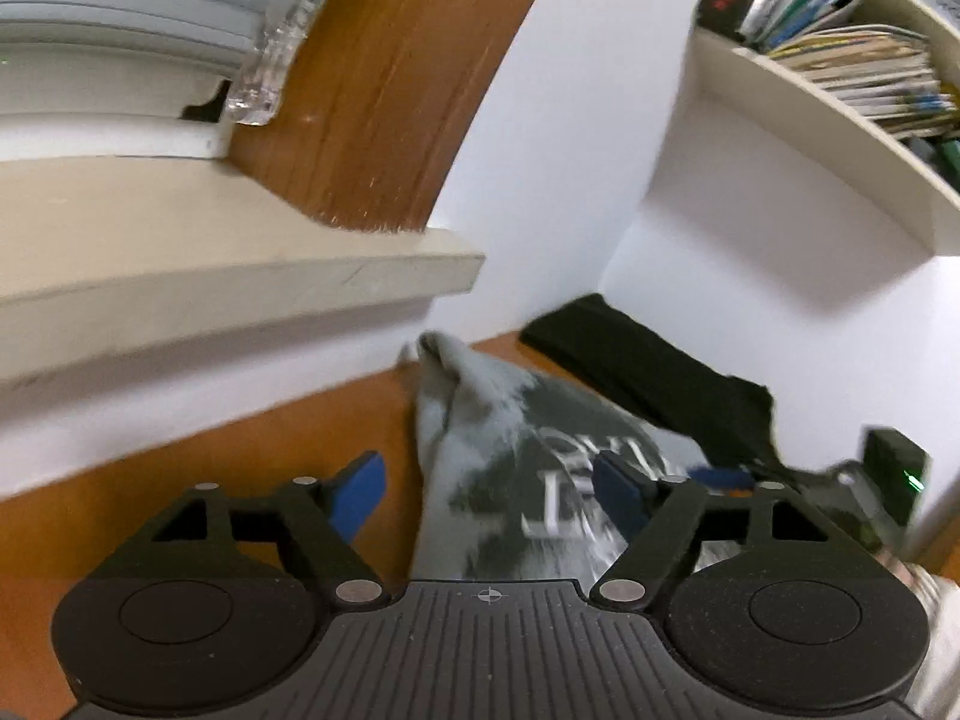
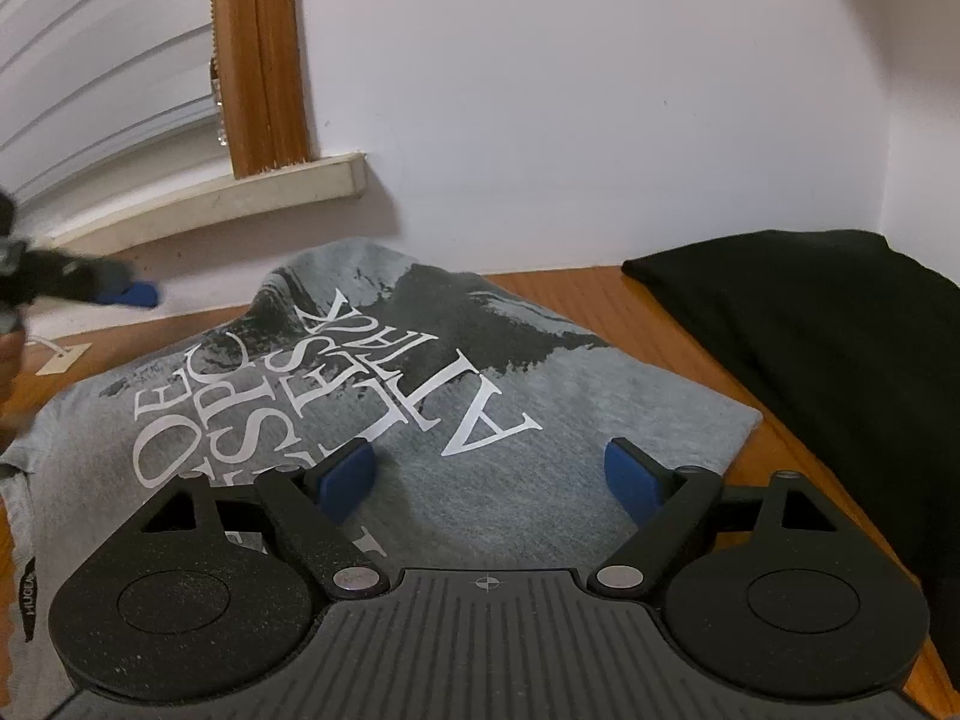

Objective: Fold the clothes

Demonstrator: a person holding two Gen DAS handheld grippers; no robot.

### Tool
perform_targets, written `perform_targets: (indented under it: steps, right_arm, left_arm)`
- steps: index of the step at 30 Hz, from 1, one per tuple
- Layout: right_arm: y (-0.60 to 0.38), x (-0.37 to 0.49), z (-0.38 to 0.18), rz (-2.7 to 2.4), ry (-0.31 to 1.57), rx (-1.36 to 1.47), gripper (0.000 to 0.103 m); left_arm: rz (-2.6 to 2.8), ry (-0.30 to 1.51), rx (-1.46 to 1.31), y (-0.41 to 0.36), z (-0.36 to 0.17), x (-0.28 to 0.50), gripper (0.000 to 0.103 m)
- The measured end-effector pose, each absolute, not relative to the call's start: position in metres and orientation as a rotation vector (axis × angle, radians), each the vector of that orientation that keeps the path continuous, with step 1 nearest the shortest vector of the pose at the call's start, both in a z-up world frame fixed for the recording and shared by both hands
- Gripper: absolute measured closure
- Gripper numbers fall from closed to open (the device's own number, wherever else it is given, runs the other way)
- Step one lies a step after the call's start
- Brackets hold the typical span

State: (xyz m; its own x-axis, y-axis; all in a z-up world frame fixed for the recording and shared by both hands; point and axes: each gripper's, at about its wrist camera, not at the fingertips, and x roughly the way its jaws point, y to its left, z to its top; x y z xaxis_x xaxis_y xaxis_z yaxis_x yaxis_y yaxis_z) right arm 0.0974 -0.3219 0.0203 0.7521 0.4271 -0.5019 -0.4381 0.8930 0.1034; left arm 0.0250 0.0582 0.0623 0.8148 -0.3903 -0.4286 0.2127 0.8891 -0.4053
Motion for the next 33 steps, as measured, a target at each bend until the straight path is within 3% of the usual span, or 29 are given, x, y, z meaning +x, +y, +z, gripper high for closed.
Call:
perform_targets:
  steps: [6, 12, 13, 15, 16, 28, 33]
  right_arm:
    - [-0.324, 0.097, 0.021, 0.483, 0.540, -0.013, 0.020]
    - [-0.324, 0.096, 0.022, 0.489, 0.541, -0.014, 0.020]
    - [-0.325, 0.096, 0.022, 0.489, 0.541, -0.012, 0.020]
    - [-0.325, 0.096, 0.022, 0.489, 0.542, -0.011, 0.020]
    - [-0.325, 0.096, 0.022, 0.489, 0.542, -0.011, 0.020]
    - [-0.328, 0.099, 0.022, 0.524, 0.546, -0.015, 0.020]
    - [-0.351, 0.093, 0.024, 0.552, 0.477, 0.115, 0.020]
  left_arm:
    - [-0.292, 0.610, -0.354, 0.048, 0.046, 0.072, 0.026]
    - [-0.335, 0.682, -0.387, 0.052, 0.024, 0.082, 0.048]
    - [-0.347, 0.684, -0.403, 0.054, 0.022, 0.083, 0.054]
    - [-0.359, 0.662, -0.427, 0.058, 0.021, 0.079, 0.093]
    - [-0.365, 0.651, -0.439, 0.060, 0.021, 0.077, 0.098]
    - [-0.302, 0.643, -0.431, 0.073, 0.024, 0.039, 0.099]
    - [-0.303, 0.638, -0.410, 0.075, 0.032, 0.029, 0.098]
